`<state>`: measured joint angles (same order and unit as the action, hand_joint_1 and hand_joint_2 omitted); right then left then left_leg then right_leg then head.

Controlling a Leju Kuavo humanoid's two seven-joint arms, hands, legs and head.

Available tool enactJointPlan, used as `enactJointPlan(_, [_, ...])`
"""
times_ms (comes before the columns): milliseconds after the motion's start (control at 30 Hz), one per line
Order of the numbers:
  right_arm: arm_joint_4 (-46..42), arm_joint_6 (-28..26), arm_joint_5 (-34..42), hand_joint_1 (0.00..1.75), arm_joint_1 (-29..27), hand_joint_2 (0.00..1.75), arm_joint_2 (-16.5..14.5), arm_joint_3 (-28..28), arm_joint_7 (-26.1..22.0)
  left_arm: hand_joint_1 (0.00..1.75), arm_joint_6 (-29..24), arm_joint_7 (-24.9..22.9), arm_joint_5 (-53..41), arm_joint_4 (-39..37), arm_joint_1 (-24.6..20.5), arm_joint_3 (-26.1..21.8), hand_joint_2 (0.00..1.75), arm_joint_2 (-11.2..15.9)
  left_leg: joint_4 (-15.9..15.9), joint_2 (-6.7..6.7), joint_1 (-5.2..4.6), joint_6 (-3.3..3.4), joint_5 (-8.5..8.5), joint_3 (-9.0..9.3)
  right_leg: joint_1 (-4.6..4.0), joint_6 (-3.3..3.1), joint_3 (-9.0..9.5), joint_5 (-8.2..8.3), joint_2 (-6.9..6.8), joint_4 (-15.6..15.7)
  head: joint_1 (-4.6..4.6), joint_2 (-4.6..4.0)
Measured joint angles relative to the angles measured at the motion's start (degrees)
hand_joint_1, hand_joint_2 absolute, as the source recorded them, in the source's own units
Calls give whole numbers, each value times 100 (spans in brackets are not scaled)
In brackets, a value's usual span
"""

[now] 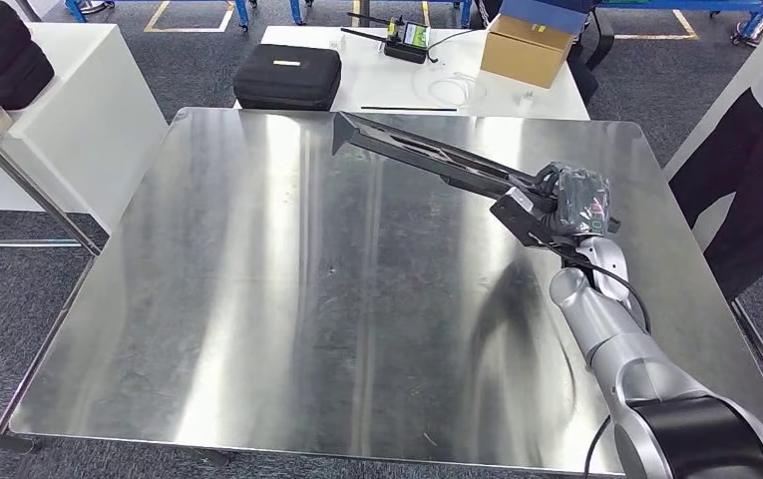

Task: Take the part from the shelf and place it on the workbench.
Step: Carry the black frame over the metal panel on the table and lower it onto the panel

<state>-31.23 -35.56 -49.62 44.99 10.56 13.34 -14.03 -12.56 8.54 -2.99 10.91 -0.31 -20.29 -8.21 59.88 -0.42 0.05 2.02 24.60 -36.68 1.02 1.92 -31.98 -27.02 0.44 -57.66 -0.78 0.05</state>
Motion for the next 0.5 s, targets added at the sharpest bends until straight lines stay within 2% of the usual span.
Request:
enactJointPlan(67, [37, -25, 32, 173, 28, 175, 9, 16, -25, 0, 10, 9, -33, 0, -15, 1, 175, 0, -145, -6, -21, -4, -3, 76, -51, 27, -11, -16, -2, -3, 7, -1])
enactJointPlan(200, [101, -39, 116, 0, 26, 0, 34, 42, -83, 0, 3, 33, -67, 0, -19, 1, 175, 0, -148, -29, -73, 17, 0, 67, -31, 41, 1, -14, -20, 36, 9, -1])
enactJointPlan(367, [110, -51, 222, 0, 4, 0, 108, 51, -88, 0, -115, 24, -141, 0, -20, 1, 175, -18, -148, -34, -84, 71, 6, 66, -24, 70, 21, 4, -22, 83, 11, 1])
enactJointPlan(500, [109, -50, 229, 0, -40, 0, 167, 51, -91, 0, -169, 33, -151, 0, -23, 1, 175, -36, -148, -34, -98, 89, 1, 66, -11, 90, 21, 16, -22, 86, 10, 0])
